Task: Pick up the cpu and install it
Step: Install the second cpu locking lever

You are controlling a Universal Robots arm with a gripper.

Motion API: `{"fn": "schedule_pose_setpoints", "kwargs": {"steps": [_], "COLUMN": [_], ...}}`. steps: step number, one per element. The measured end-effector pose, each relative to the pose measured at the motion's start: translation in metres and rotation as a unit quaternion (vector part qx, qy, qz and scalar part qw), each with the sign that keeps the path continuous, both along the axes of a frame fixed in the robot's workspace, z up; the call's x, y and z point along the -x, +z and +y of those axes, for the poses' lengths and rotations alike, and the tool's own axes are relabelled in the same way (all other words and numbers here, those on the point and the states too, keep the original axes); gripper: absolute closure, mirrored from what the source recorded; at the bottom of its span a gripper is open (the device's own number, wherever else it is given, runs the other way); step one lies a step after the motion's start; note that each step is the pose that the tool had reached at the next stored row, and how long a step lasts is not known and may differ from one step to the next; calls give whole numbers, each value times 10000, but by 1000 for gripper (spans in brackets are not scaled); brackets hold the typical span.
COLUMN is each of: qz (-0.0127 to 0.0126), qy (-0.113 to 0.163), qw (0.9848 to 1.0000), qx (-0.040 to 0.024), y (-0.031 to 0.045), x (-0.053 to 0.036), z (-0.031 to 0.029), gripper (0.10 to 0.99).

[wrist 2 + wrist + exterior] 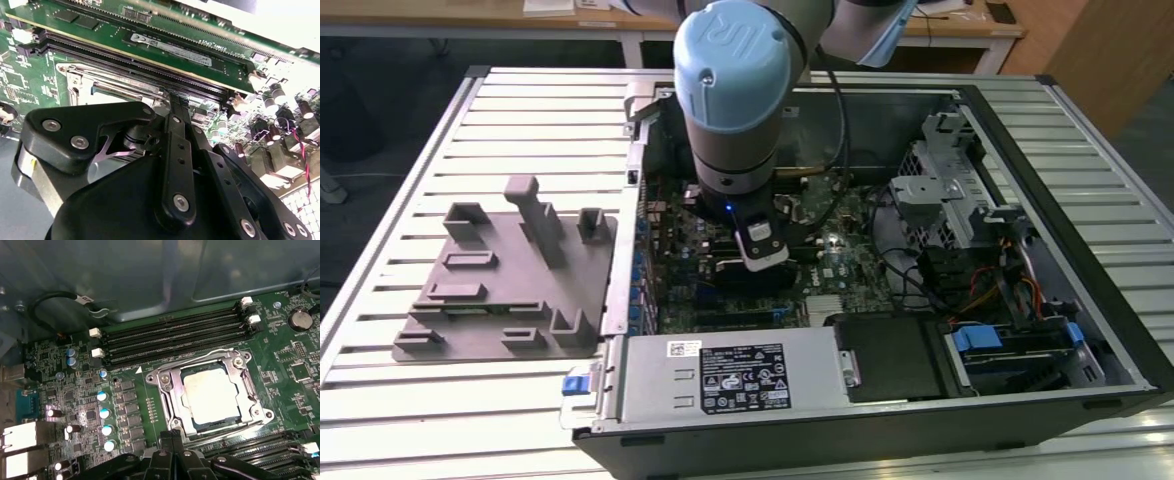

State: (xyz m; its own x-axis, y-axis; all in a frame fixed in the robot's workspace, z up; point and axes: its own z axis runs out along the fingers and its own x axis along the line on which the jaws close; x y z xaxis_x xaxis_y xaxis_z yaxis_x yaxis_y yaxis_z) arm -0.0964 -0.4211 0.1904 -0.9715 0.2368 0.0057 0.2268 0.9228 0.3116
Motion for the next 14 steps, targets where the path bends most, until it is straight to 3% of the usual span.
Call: {"fn": "schedule_pose_setpoints", "kwargs": {"steps": [9, 14], "qz": [-1, 0], "qy": [0, 0], "qw": [10000, 10000], "qx": [-1, 0], "y": [-20, 89], "x": [5, 6], "z": [11, 11], "gripper": [980, 980]}}
